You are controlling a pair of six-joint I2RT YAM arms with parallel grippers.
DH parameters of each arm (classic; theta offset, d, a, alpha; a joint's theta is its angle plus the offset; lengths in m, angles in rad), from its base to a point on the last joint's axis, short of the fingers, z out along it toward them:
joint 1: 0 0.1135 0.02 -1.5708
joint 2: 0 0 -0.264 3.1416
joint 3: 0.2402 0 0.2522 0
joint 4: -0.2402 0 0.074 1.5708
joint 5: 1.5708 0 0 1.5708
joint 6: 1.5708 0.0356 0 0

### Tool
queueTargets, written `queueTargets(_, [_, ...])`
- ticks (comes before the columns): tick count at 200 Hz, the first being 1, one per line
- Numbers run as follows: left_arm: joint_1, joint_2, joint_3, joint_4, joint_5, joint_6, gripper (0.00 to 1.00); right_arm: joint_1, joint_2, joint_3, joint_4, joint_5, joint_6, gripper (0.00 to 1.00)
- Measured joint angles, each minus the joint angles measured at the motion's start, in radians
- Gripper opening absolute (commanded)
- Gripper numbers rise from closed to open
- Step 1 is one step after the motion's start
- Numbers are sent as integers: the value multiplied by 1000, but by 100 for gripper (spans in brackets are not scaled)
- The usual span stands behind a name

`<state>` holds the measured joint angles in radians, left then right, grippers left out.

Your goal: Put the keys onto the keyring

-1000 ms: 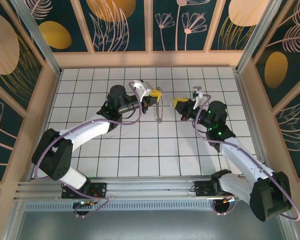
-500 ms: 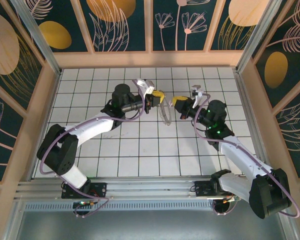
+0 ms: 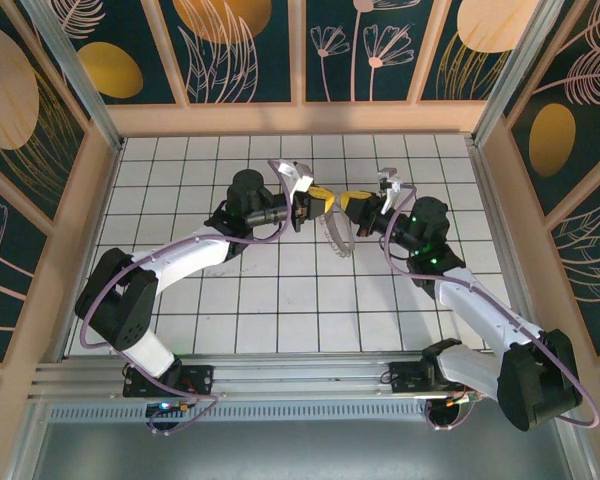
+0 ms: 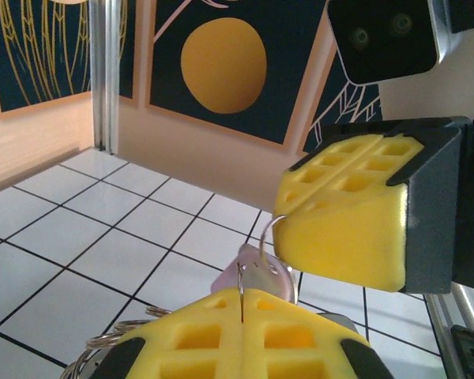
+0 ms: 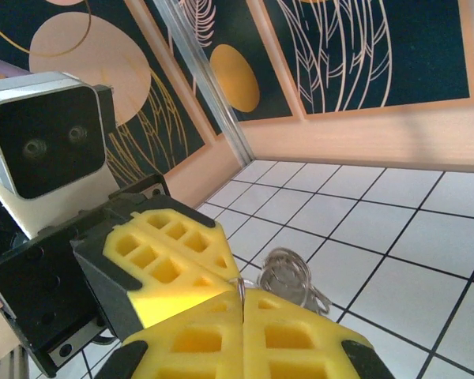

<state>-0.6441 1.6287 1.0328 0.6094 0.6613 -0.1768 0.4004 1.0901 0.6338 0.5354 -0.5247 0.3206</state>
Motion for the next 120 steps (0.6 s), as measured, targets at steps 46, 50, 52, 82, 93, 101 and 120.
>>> queueTargets(46, [-5, 0, 2, 0, 12, 16, 0, 2, 11, 13, 0, 0, 0, 0])
queueTargets(50, [-5, 0, 2, 0, 12, 16, 0, 2, 11, 13, 0, 0, 0, 0])
queueTargets(52, [-5, 0, 2, 0, 12, 16, 0, 2, 11, 13, 0, 0, 0, 0])
queueTargets(82, [-5, 0, 3, 0, 11, 18, 0, 2, 13, 13, -1, 0, -3, 0])
queueTargets(93, [-5, 0, 4, 0, 10, 19, 0, 3, 13, 13, -1, 0, -5, 0])
queueTargets(101, [-5, 0, 5, 0, 7, 19, 0, 4, 13, 13, -1, 0, -6, 0])
queueTargets(120, [-5, 0, 8, 0, 3, 19, 0, 7, 13, 13, -1, 0, -8, 0])
